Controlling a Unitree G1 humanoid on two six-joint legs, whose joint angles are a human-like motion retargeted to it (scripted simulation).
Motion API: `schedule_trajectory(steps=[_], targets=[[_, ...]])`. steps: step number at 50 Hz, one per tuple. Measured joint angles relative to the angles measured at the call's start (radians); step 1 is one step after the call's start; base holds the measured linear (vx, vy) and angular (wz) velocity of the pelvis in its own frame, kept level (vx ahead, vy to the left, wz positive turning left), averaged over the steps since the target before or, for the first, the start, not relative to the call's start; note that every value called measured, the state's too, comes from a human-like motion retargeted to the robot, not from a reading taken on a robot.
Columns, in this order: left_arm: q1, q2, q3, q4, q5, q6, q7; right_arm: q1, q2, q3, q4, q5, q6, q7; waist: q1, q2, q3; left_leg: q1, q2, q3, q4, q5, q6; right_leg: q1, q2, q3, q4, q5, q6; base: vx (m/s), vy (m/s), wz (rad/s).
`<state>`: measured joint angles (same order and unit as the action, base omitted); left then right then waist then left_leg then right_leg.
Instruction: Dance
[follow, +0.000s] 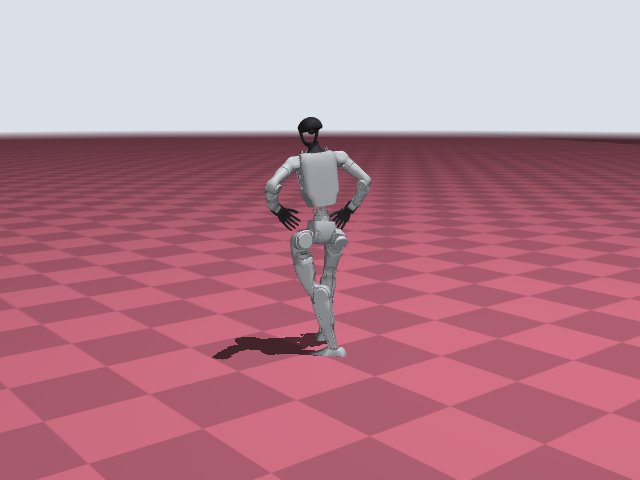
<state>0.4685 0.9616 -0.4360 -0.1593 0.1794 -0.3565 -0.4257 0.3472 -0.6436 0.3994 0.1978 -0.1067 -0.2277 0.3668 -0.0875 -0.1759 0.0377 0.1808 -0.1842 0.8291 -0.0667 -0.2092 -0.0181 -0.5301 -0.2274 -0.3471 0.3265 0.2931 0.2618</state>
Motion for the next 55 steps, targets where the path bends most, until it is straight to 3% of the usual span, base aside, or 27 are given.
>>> schedule_trajectory(steps=[20, 32, 41, 43, 45, 47, 49, 52, 55], targets=[[0.062, -0.071, 0.105, -0.003, 0.009, -0.006, 0.125, 0.024, 0.039, -0.003, -0.052, 0.047, -0.009, -0.051, 0.04, -0.035, -0.104, -0.099, 0.01, 0.059, 0.0, 0.025, -0.008, 0.106, 0.042, -0.131, -0.379, 0.174, 0.0, -0.02, -0.01, -0.14], [0.059, -0.059, 0.099, -0.022, -0.033, -0.015, 0.145, -0.028, 0.013, 0.06, -0.085, 0.048, -0.03, -0.073, 0.057, -0.044, -0.095, -0.109, 0.017, 0.085, 0.0, 0.037, -0.004, 0.109, 0.042, -0.191, -0.385, 0.167, 0.0, 0.0, 0.0, 0.0], [0.11, -0.076, 0.109, -0.039, -0.062, -0.038, 0.241, -0.035, 0.022, 0.092, -0.102, 0.035, -0.069, -0.184, 0.075, -0.041, -0.083, -0.114, 0.006, 0.092, -0.001, 0.023, -0.001, 0.119, 0.011, -0.268, -0.383, 0.119, 0.0, -0.01, 0.01, -0.16], [0.125, -0.079, 0.107, -0.041, -0.061, -0.044, 0.271, -0.022, 0.027, 0.102, -0.099, 0.024, -0.078, -0.224, 0.078, -0.036, -0.079, -0.112, 0.002, 0.083, -0.002, 0.009, 0.001, 0.131, -0.017, -0.297, -0.372, 0.093, 0.0, -0.02, 0.1, -0.35], [0.138, -0.079, 0.1, -0.039, -0.057, -0.048, 0.302, -0.012, 0.029, 0.112, -0.092, 0.009, -0.087, -0.267, 0.081, -0.027, -0.074, -0.109, 0.001, 0.079, -0.003, -0.004, 0.003, 0.149, -0.059, -0.342, -0.351, 0.045, -0.037, -0.05, 0.12, -0.5], [0.147, -0.082, 0.09, -0.034, -0.052, -0.051, 0.332, -0.005, 0.032, 0.118, -0.085, -0.004, -0.098, -0.317, 0.08, -0.012, -0.067, -0.112, 0.01, 0.08, -0.002, -0.014, 0.004, 0.168, -0.105, -0.395, -0.317, -0.049, -0.134, -0.11, 0.09, -0.51], [0.145, -0.08, 0.071, -0.027, -0.049, -0.053, 0.366, -0.001, 0.032, 0.124, -0.077, -0.016, -0.112, -0.377, 0.058, 0.008, -0.045, -0.103, 0.028, 0.055, 0.003, -0.024, 0.006, 0.157, -0.132, -0.393, -0.2, -0.175, -0.194, -0.14, 0.06, -0.13], [0.132, -0.083, 0.029, -0.024, -0.053, -0.057, 0.409, 0.01, 0.028, 0.133, -0.067, -0.016, -0.133, -0.451, 0.003, 0.04, -0.002, -0.076, 0.058, 0.025, 0.009, -0.024, 0.003, 0.061, -0.196, -0.271, 0.188, -0.375, -0.232, -0.16, 0.06, 0.12], [0.102, -0.086, -0.027, -0.033, -0.065, -0.058, 0.443, 0.024, 0.007, 0.138, -0.069, 0.006, -0.15, -0.51, -0.08, 0.02, 0.046, -0.034, 0.016, -0.014, 0.012, -0.025, 0.002, -0.079, -0.306, -0.059, 0.7, -0.568, -0.243, -0.19, 0.06, 0.48]])
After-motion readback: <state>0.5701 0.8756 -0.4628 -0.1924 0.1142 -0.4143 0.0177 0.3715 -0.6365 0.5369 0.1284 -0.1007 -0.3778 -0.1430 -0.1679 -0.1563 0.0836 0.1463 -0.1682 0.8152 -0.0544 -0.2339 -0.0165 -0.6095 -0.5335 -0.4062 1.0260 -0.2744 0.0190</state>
